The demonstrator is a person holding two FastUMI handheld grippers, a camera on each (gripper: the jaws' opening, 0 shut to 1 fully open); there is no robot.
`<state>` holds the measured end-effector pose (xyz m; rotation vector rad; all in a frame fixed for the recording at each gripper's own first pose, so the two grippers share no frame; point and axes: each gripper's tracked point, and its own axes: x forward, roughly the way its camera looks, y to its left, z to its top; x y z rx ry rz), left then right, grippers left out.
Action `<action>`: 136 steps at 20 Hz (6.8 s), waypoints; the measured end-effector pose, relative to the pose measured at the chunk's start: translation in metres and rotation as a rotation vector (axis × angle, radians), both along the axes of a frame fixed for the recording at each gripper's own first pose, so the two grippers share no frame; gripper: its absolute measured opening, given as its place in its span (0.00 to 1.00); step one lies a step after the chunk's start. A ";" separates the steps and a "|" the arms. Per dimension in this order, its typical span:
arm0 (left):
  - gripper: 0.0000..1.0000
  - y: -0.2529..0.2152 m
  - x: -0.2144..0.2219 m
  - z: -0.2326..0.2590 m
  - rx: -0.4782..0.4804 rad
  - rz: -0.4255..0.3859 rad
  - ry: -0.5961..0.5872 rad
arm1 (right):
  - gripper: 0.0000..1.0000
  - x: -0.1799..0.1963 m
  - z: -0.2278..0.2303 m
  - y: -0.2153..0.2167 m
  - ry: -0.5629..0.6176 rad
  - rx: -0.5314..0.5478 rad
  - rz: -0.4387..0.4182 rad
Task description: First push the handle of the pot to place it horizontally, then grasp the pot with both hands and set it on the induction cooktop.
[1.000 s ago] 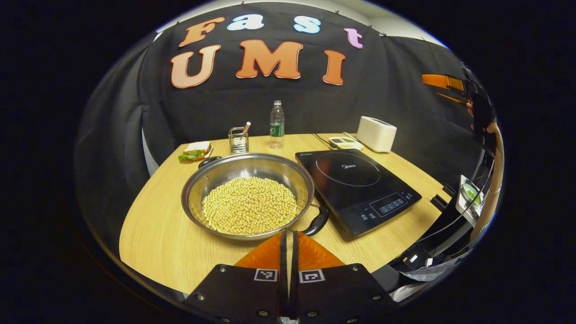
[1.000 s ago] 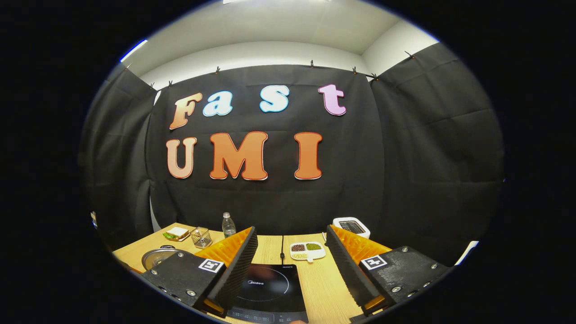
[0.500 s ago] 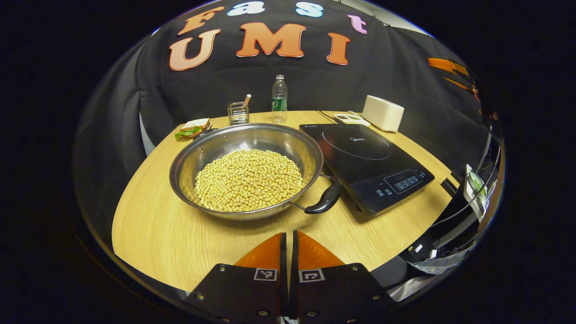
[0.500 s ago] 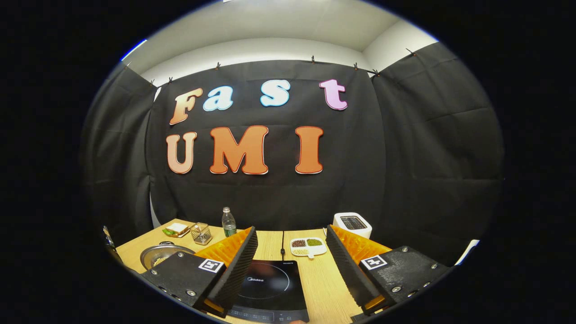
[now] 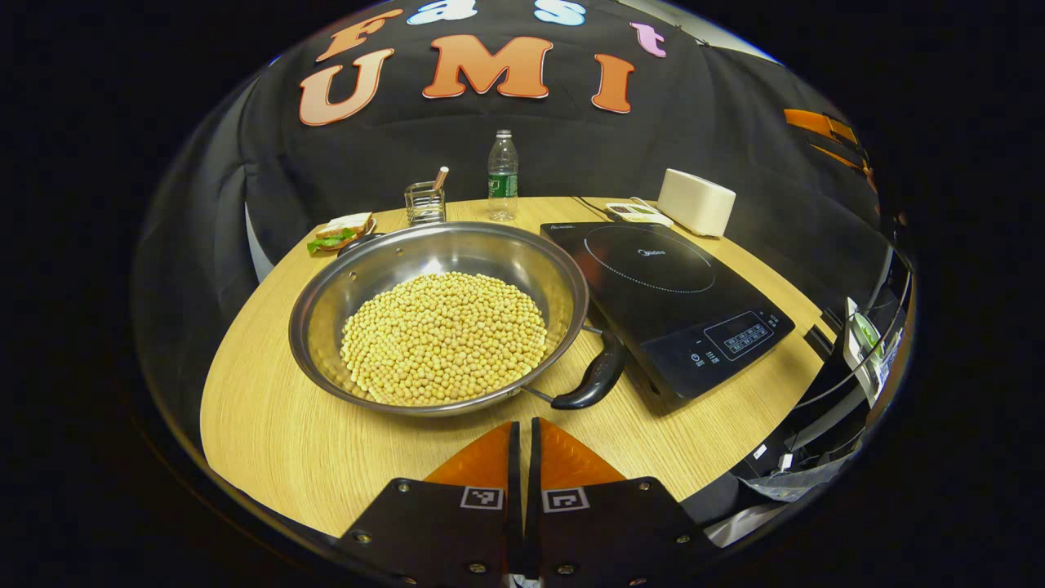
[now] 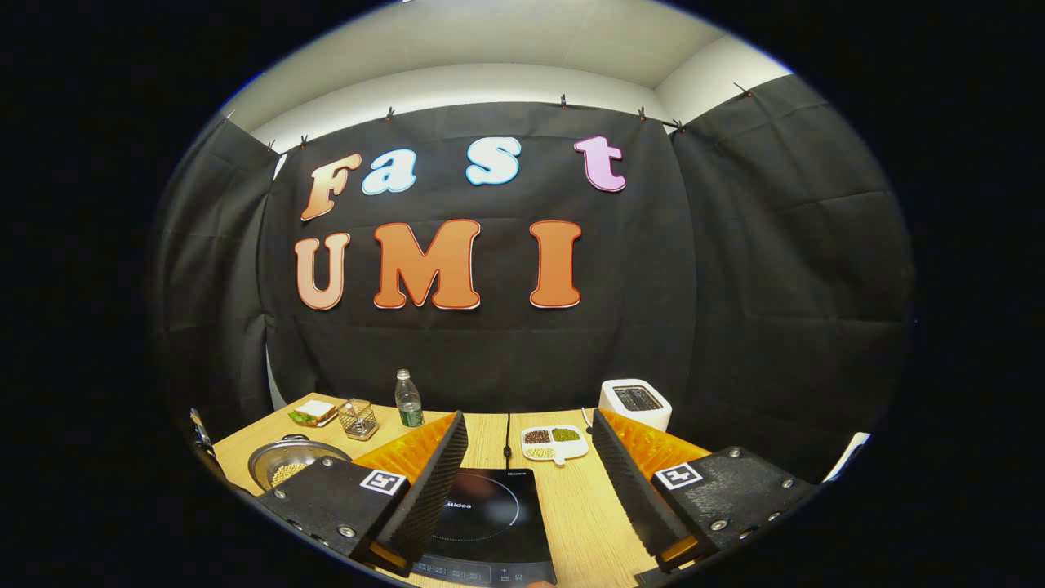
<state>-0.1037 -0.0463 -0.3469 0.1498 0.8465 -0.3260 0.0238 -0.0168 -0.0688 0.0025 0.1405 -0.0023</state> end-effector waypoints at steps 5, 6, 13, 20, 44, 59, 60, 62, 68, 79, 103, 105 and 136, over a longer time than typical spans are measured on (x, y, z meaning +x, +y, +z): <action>0.02 -0.010 0.005 -0.001 0.020 -0.029 0.001 | 0.95 0.004 -0.003 -0.007 0.002 0.004 -0.009; 0.02 -0.013 0.006 -0.001 0.017 -0.034 0.003 | 0.95 0.005 -0.004 -0.009 0.004 0.003 -0.013; 0.02 -0.029 0.018 -0.005 0.009 -0.048 0.014 | 0.95 0.009 -0.004 -0.023 -0.003 0.000 -0.032; 0.02 -0.046 0.031 -0.009 -0.003 -0.052 0.017 | 0.95 0.012 -0.012 -0.041 0.008 -0.003 -0.065; 0.02 -0.096 0.087 -0.019 -0.122 -0.032 0.032 | 1.00 0.024 -0.034 -0.064 0.054 -0.005 -0.090; 0.02 -0.115 0.118 -0.023 -0.168 -0.004 0.025 | 0.95 0.043 -0.058 -0.069 0.096 -0.016 -0.107; 0.02 -0.116 0.119 -0.024 -0.166 -0.006 0.023 | 0.95 0.044 -0.059 -0.070 0.097 -0.017 -0.111; 0.02 -0.117 0.123 -0.025 -0.158 -0.012 0.016 | 0.95 0.046 -0.062 -0.071 0.099 -0.018 -0.116; 0.02 -0.121 0.136 -0.021 -0.163 -0.017 -0.005 | 0.95 0.049 -0.065 -0.067 0.108 -0.022 -0.118; 0.02 -0.067 0.156 0.071 -0.149 0.012 -0.230 | 0.95 0.035 -0.042 -0.021 0.075 0.006 -0.089; 0.82 0.164 0.197 0.059 -0.138 0.231 -0.301 | 0.96 0.053 -0.152 0.213 0.277 0.038 0.052; 0.82 0.169 0.203 0.044 -0.133 0.223 -0.268 | 0.96 0.058 -0.172 0.224 0.313 0.024 0.063; 0.49 0.165 0.215 0.028 -0.119 0.295 -0.182 | 0.51 0.058 -0.245 0.252 0.546 0.090 0.114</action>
